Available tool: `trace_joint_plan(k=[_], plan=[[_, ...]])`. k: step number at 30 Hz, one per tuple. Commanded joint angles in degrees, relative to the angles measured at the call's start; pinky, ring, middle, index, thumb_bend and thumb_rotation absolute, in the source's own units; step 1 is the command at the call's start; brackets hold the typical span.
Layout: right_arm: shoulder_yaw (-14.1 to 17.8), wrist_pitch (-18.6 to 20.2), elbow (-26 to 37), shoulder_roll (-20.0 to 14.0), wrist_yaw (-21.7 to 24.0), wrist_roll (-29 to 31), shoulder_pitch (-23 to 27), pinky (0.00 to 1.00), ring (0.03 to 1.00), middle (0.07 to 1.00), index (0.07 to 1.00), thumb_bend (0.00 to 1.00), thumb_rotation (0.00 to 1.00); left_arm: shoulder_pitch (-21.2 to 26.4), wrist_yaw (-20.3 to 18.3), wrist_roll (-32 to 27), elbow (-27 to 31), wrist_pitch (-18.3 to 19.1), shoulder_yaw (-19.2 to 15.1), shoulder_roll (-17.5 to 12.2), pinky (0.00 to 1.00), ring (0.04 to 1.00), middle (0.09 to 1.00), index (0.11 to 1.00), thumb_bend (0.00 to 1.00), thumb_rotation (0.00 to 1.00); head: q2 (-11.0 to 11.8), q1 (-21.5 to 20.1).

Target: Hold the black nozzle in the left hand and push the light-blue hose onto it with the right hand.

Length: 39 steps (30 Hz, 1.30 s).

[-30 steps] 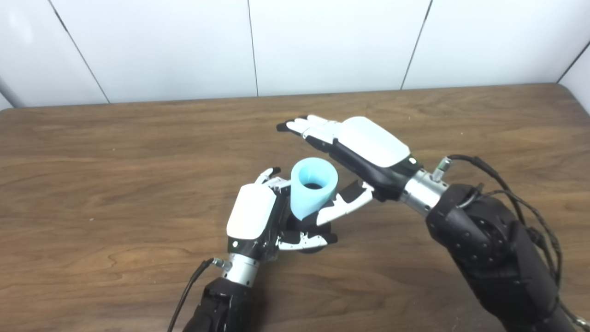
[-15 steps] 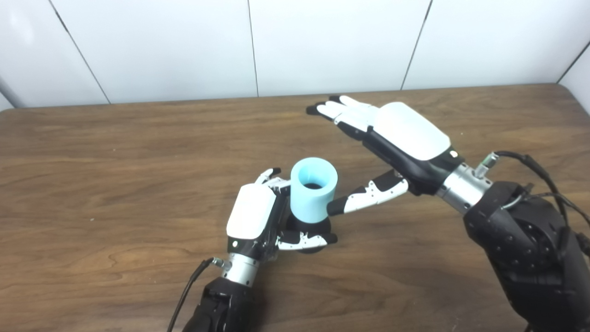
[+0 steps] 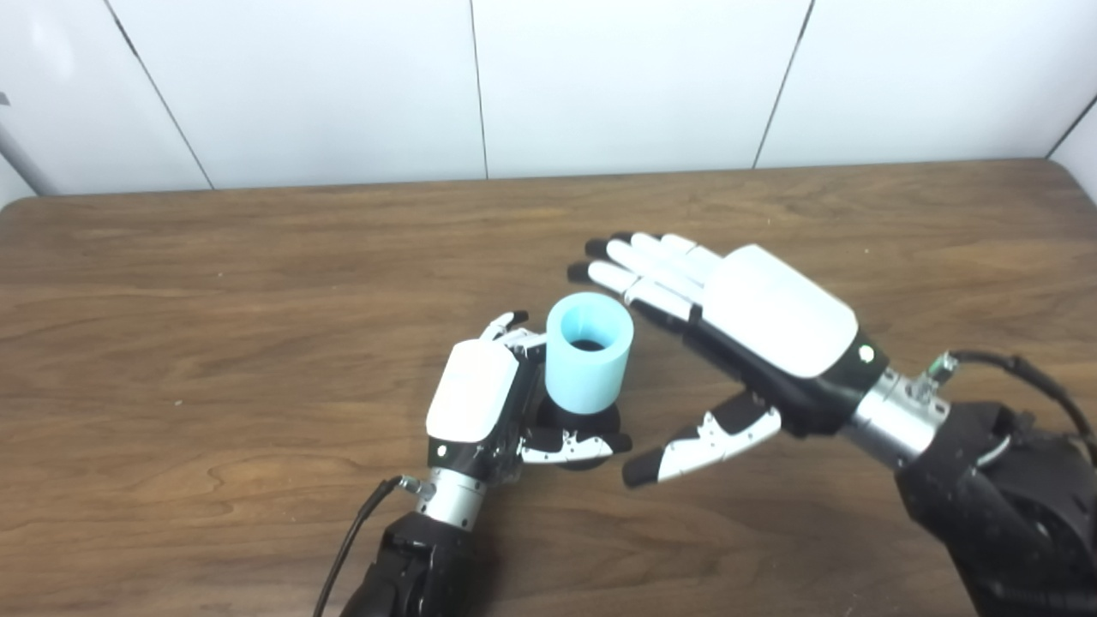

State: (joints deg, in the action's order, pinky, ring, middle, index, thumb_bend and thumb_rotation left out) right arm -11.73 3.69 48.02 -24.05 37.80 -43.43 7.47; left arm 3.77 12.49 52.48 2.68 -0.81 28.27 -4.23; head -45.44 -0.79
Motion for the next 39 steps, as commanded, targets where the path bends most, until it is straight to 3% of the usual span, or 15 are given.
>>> trace_joint_plan(k=[1, 5, 15, 30, 39], plan=[[0.22, -2.38, 2.06, 0.56, -0.99, -1.25, -0.09, 1.0, 0.996, 0.994, 0.955, 0.65, 0.92, -3.16, -1.71, -0.47, -3.3, 1.62, 0.31, 0.19, 0.85, 0.627, 0.444, 0.518, 0.52, 0.0, -0.05, -0.02], [0.24, -3.69, 1.9, 1.66, -0.79, -2.12, -1.83, 1.0, 1.0, 1.0, 0.967, 0.64, 0.97, -3.39, -2.17, -0.6, -2.71, 1.79, 0.1, 0.14, 0.86, 0.628, 0.44, 0.519, 0.52, 0.0, -0.23, -0.16], [0.46, -6.96, -0.04, 3.34, -1.84, -2.63, -3.75, 1.0, 1.0, 1.0, 0.944, 0.6, 0.95, -3.42, -2.49, -0.87, -2.79, 1.81, -0.01, 0.29, 0.86, 0.63, 0.446, 0.515, 0.52, 0.0, -0.4, -0.07], [1.16, -7.13, -0.49, 5.5, -1.41, -0.61, -3.35, 1.0, 0.999, 0.992, 0.956, 0.61, 0.96, -3.54, -2.78, -0.07, -2.75, 2.23, 0.34, 0.64, 0.85, 0.627, 0.435, 0.518, 0.52, 0.0, -0.55, 0.16], [1.31, -6.81, -1.04, 4.9, -0.57, -0.58, -3.81, 0.95, 0.975, 0.966, 0.937, 0.6, 0.81, -3.71, -2.72, 0.47, -2.36, 2.58, 0.47, 1.06, 0.85, 0.628, 0.437, 0.515, 0.52, 0.0, -0.92, 0.39]])
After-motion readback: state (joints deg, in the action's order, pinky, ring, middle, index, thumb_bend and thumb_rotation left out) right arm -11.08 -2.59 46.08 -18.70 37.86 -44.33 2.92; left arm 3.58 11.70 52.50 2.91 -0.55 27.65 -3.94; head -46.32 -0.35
